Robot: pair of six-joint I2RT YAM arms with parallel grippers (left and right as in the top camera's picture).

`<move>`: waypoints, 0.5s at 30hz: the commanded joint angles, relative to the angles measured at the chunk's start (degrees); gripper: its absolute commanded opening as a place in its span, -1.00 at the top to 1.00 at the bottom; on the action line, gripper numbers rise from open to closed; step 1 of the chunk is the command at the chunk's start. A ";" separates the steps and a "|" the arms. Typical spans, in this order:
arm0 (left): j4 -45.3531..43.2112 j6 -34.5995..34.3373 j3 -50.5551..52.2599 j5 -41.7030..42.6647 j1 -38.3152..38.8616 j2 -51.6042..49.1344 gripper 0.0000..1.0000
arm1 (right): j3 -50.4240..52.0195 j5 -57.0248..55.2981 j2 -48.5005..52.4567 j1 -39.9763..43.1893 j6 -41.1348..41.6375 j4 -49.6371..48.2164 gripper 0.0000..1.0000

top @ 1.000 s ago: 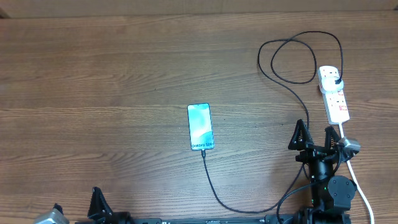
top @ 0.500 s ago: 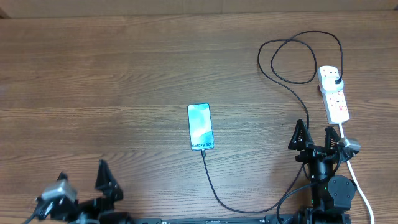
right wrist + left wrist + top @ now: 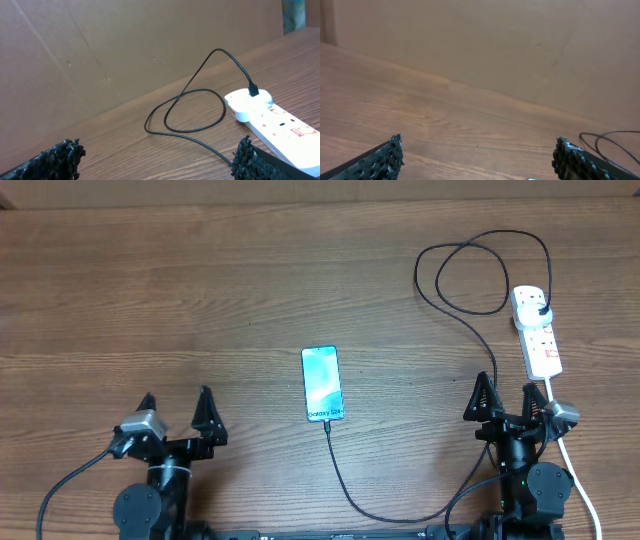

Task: Plug charger to phone and switch on socket

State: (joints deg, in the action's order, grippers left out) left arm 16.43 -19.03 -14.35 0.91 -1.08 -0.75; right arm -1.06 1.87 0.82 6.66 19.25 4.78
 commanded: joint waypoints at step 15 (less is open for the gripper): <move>-15.19 3.10 14.08 2.08 0.33 0.59 -0.99 | 0.61 -0.72 -0.66 -0.26 -0.46 -0.09 -1.00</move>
State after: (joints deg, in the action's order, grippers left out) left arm 1.30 -18.81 -0.47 3.01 -1.08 -0.73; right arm -1.06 1.89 0.82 6.66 19.25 4.82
